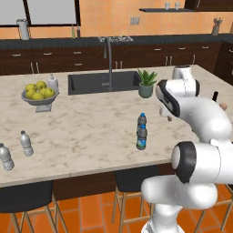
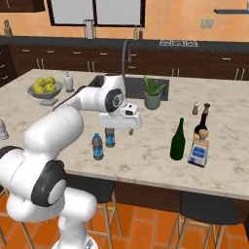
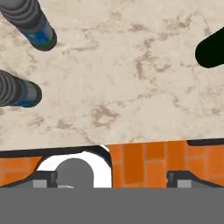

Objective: Move the plastic bottles in the middle to the plastics group, and the glass bottles in the middle to the glass group.

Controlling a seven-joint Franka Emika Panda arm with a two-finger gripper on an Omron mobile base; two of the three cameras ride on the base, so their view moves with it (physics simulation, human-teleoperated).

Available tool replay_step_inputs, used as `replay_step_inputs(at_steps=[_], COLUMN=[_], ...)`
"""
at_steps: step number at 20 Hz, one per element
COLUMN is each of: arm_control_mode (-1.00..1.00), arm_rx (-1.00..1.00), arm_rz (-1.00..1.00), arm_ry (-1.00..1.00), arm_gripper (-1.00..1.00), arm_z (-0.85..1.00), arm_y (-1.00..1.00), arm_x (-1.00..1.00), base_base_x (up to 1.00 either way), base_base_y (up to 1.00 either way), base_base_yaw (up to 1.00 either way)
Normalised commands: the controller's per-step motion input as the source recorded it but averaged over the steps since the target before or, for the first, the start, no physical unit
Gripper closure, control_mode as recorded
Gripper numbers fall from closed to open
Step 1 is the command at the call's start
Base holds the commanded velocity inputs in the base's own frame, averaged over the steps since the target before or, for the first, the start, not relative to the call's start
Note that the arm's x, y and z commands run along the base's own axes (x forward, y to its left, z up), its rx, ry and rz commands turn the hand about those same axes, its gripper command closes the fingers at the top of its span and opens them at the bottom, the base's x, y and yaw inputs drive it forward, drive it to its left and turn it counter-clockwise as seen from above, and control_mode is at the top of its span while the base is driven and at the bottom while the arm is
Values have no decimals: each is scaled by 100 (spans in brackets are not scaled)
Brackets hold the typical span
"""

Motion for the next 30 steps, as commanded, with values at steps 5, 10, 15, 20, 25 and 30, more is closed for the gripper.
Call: replay_step_inputs(at_steps=[5, 10, 15, 20, 25, 30], arm_control_mode=[-100, -100, -100, -100, -100, -100], arm_rx=[-7, 0, 13, 20, 1, 0], arm_rz=[27, 22, 3, 0, 0, 0], arm_ry=[-1, -1, 0, -5, -1, 0], arm_gripper=[-100, -100, -100, -100, -100, -100], arm_z=[-6, -10, -9, -28, -33, -33], arm_y=[100, 99, 50, 3, -19, -3], arm_x=[-2, 4, 24, 54, 54, 44], base_base_x=[0, 0, 0, 0, 0, 0], base_base_y=[0, 0, 0, 0, 0, 0], base_base_yaw=[0, 0, 0, 0, 0, 0])
